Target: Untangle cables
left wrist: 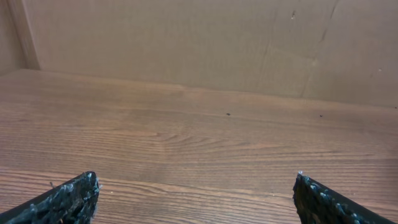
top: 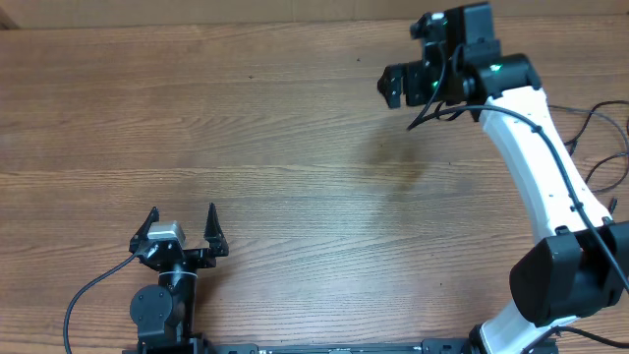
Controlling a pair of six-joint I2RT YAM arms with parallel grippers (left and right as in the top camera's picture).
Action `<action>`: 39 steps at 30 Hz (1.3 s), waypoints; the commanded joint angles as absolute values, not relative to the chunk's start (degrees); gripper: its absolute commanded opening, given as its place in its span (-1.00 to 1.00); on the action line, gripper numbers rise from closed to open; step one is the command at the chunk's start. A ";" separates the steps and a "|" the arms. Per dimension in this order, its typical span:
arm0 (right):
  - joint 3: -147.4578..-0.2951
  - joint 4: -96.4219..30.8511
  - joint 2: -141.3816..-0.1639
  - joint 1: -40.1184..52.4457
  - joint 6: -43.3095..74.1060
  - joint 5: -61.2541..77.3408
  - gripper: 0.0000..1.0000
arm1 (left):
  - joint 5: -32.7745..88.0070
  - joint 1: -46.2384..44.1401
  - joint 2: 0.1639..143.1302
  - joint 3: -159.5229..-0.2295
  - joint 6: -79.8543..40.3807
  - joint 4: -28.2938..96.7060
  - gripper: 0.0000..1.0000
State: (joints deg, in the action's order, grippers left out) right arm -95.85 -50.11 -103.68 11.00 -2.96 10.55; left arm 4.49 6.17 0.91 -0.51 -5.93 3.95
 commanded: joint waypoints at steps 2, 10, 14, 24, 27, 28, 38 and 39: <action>-91.74 -49.08 -102.30 10.74 -3.07 8.51 1.00 | 4.29 6.74 0.25 -0.27 -5.13 4.14 0.99; -82.35 -42.74 -93.10 10.33 -3.09 8.56 1.00 | 4.29 6.74 0.25 -0.27 -5.10 4.16 0.99; -71.22 -34.46 -85.27 10.04 -3.09 8.54 1.00 | 4.29 6.74 0.25 -0.27 -5.10 4.16 0.99; -38.94 2.66 -67.26 10.00 -3.09 8.40 1.00 | 4.29 6.74 0.25 -0.27 -5.10 4.16 0.99; -28.36 16.38 -61.06 10.00 -3.09 8.40 1.00 | 4.32 6.74 0.25 -0.27 -5.13 4.16 0.99; -26.00 19.38 -59.64 10.00 -3.09 8.40 1.00 | 4.29 6.74 0.25 -0.27 -5.10 4.16 0.99; -1.72 40.14 -41.34 10.00 -3.09 4.05 1.00 | 4.29 6.74 0.25 -0.27 -5.10 4.16 0.99; -0.40 40.10 -39.40 10.00 -3.14 3.75 1.00 | 4.29 6.74 0.25 -0.27 -5.10 4.16 1.00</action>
